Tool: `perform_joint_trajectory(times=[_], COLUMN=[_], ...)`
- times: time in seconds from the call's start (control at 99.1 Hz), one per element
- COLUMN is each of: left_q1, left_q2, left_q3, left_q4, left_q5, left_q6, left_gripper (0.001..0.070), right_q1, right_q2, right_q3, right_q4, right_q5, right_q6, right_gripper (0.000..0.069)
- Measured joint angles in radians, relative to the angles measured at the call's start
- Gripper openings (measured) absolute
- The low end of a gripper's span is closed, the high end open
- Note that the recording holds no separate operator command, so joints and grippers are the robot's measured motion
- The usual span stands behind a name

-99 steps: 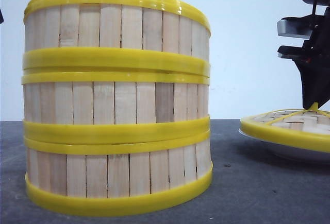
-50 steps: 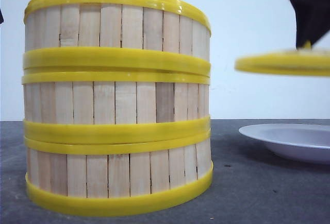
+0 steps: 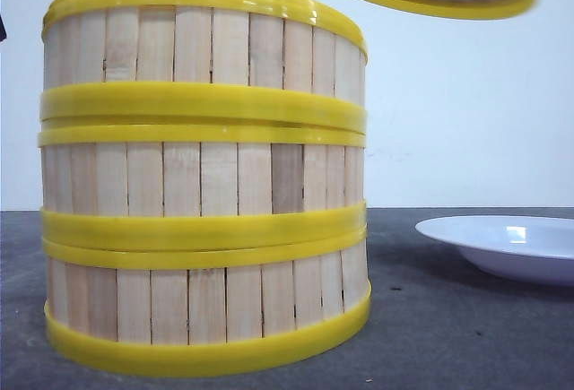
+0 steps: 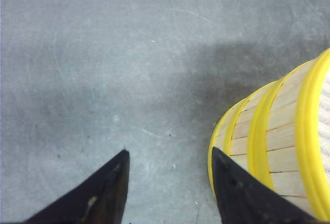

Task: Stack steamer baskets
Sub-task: 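Carry the lid with the right gripper over the basket stack, then lower the lid onto the top basket with the right gripper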

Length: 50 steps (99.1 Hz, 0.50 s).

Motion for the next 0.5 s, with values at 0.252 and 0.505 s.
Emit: perform_joint_trajectory(times=[0.252, 0.505], left_q1=[0.0, 0.0], left_q2=[0.0, 0.0], left_q3=[0.0, 0.0], left_q4=[0.0, 0.0], left_q5=[0.0, 0.0], left_q6=[0.0, 0.0], left_gripper=[0.0298, 0.0298], right_q1=[0.182, 0.306], right_q2=[0.1, 0.158], right_q3=[0.066, 0.067], right_q4=[-0.037, -0.041], right_q5=[0.001, 0.002], right_q6=[-0.004, -0.012], right_gripper=[0.0072, 0.0072])
